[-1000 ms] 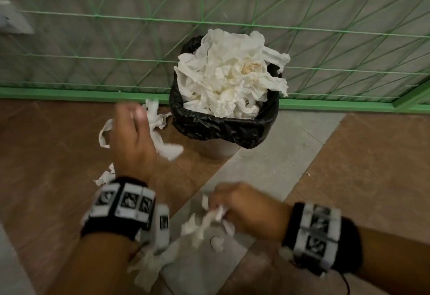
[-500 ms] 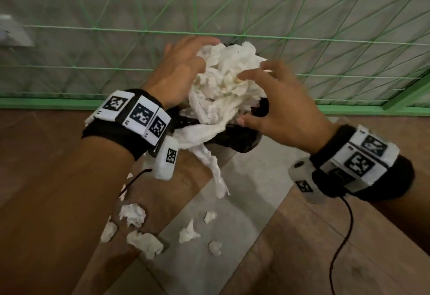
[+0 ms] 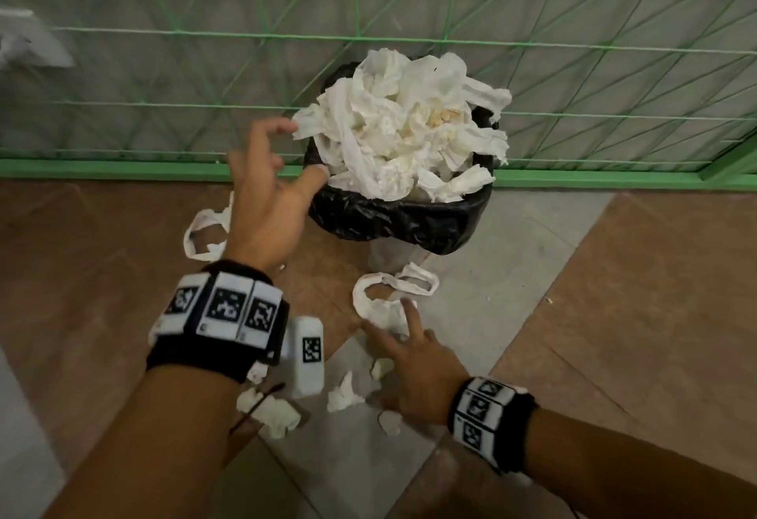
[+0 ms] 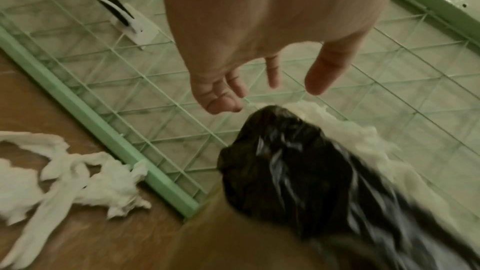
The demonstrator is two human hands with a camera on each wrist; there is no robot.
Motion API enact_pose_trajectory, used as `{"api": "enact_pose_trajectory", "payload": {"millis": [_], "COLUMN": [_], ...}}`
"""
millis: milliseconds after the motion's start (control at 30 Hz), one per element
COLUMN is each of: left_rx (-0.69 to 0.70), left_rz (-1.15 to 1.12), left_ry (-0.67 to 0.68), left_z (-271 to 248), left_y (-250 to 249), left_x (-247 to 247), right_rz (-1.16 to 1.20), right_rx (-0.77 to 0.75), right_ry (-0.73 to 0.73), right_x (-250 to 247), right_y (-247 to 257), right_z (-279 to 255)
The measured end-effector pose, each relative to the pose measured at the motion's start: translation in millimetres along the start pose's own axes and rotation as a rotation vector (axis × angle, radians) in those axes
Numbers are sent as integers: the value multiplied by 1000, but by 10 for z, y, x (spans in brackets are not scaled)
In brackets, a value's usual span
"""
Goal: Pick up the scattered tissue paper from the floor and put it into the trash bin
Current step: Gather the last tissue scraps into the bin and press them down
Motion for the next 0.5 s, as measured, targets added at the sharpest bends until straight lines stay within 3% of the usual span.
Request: {"api": "enact_pose_trajectory", "payload": {"millis": [100, 200, 500], "left_rx": [-196, -213, -394], "left_rz": [50, 29, -387], "left_ry": [51, 47, -62], "left_z": [-74, -20, 17], "left_y": [205, 150, 107], "left_x": [138, 260, 410], "right_rz": [34, -83, -294], "right_rx": [90, 109, -258], "right_ry": [-138, -166, 44], "right_x": [-22, -42, 438], "right_y": [-118, -156, 17], "right_z": [352, 620, -34]}}
Point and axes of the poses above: each hand's wrist, its own z-axis towards the middle knuckle, its own x-axis out of the palm, y = z × x, the point moved 5 cm from there along z, towards the middle knuckle, and after that the axes turned 4 degrees about -y, right-handed, at the moved point
